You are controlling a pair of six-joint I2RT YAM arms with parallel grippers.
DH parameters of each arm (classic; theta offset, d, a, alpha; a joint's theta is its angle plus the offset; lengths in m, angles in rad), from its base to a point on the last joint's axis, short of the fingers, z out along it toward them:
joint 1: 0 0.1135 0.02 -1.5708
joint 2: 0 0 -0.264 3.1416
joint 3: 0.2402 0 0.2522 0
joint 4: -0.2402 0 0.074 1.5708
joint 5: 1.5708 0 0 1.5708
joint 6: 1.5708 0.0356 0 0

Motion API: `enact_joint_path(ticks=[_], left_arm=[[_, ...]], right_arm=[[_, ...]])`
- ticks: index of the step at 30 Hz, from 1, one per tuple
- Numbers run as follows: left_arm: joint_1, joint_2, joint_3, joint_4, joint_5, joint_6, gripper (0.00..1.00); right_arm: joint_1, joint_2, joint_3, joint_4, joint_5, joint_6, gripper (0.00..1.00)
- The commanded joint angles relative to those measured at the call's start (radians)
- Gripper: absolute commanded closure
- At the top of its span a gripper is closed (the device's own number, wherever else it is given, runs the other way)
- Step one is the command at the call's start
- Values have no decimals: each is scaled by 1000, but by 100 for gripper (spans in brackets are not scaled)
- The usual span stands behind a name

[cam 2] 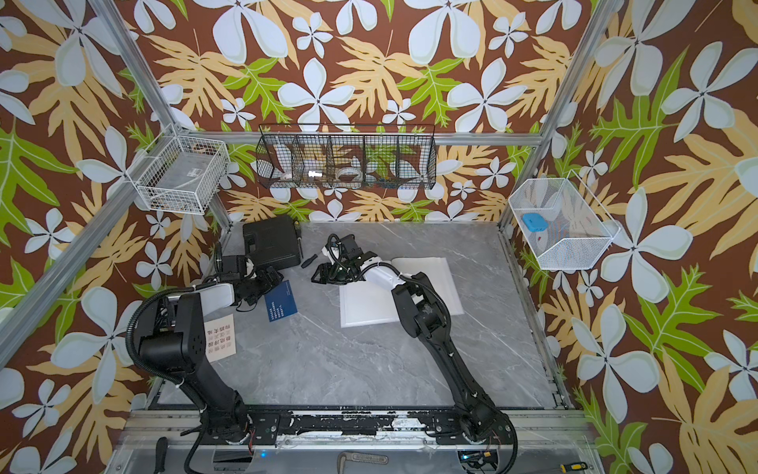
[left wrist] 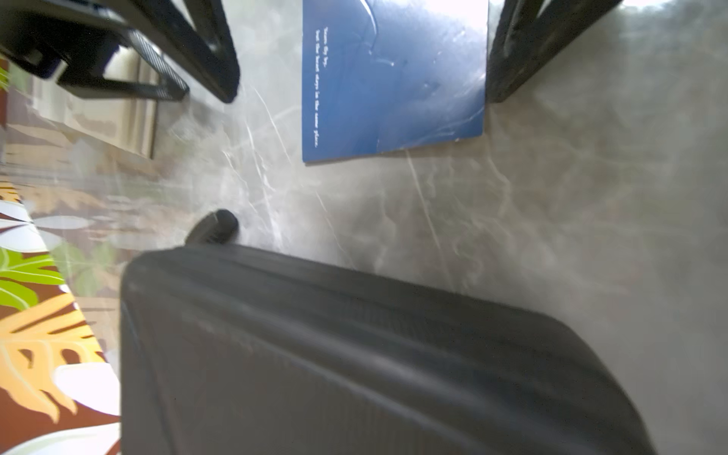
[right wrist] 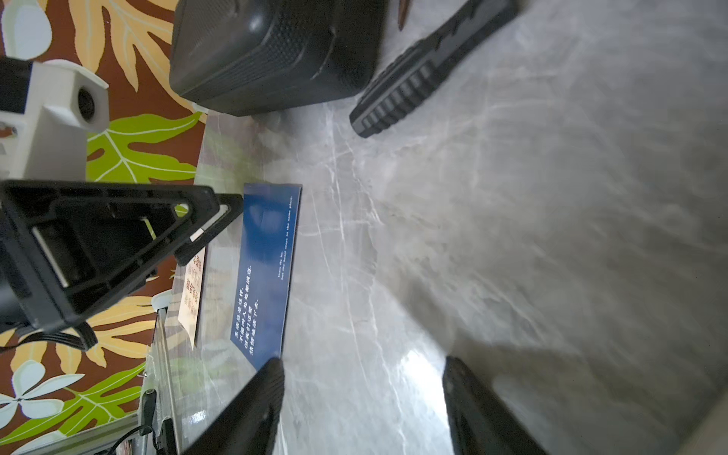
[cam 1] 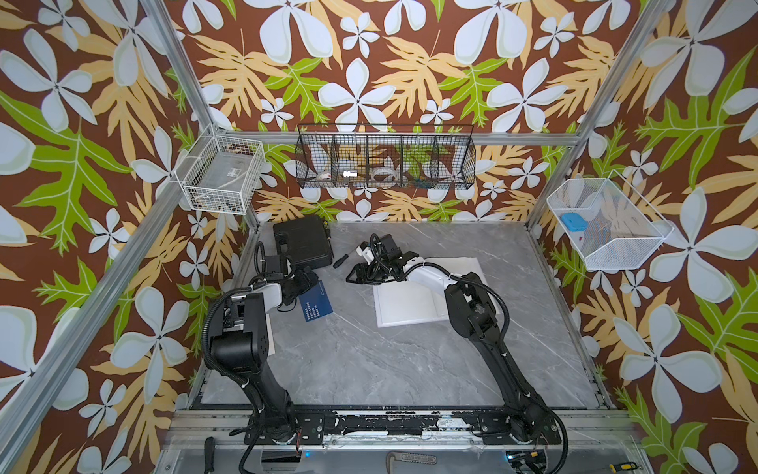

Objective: Place the photos into the photo albums
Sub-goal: Move the photo to the center of the board.

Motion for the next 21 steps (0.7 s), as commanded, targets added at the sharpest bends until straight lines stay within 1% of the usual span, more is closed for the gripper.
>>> enact_joint_path(ticks=[1, 6, 9, 12, 16, 19, 21], left_arm=[[-36, -34, -69, -123, 57, -79, 0], [-107, -128, -206, -54, 92, -188, 0], [-157, -158, -258, -33, 103, -239, 0], [-224, -188, -309, 12, 117, -291, 0], [-302, -192, -348, 78, 129, -372, 0], [-321, -211, -356, 92, 107, -383, 0], [-321, -217, -331, 64, 91, -352, 0]], right_arm=[[-8, -21, -19, -4, -15, 28, 33], [-24, -45, -41, -52, 4, -3, 33], [-40, -56, -49, -105, 17, -13, 33], [-48, -99, -111, -118, 16, -43, 34], [-49, -134, -160, -158, 28, -84, 35], [-56, -175, -221, -154, 35, -97, 38], [-57, -198, -256, -172, 33, -128, 39]])
